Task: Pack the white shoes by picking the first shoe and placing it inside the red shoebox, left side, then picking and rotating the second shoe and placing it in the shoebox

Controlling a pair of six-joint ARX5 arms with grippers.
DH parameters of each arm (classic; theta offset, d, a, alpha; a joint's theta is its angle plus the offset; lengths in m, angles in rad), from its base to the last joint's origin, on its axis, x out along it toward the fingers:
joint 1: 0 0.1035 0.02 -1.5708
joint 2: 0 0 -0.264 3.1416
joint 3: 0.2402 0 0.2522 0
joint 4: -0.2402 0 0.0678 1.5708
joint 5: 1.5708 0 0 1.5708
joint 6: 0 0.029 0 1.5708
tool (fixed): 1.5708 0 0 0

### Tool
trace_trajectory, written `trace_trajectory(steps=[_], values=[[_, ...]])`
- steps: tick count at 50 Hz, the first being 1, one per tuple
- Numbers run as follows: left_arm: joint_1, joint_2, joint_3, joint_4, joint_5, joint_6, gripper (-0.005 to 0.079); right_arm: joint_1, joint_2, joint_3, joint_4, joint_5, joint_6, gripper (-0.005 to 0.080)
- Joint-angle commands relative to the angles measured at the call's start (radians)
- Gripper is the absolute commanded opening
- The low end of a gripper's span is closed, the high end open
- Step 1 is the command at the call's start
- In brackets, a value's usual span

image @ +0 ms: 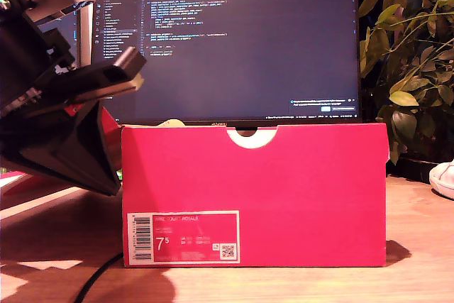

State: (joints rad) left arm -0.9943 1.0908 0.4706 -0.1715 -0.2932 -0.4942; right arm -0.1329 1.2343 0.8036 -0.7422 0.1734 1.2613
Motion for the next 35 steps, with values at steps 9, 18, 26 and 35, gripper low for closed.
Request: trace_trajectory(steps=[9,18,26,35], values=[[0.000,0.007,-0.002,0.008,-0.003,0.004,-0.0019,-0.027,0.003,-0.016,-0.038,0.011,0.010,0.0473],[0.000,0.007,-0.002,0.008,-0.003,0.004,-0.0019,-0.026,0.003,-0.017,-0.032,0.000,0.023,0.0409],[0.000,0.007,-0.002,0.008,-0.003,0.004,-0.0019,-0.024,0.003,-0.016,-0.010,-0.027,0.025,0.0409],[0.000,0.007,-0.002,0.008,-0.003,0.004,-0.0019,-0.018,0.005,-0.017,-0.019,-0.040,0.025,0.0359]])
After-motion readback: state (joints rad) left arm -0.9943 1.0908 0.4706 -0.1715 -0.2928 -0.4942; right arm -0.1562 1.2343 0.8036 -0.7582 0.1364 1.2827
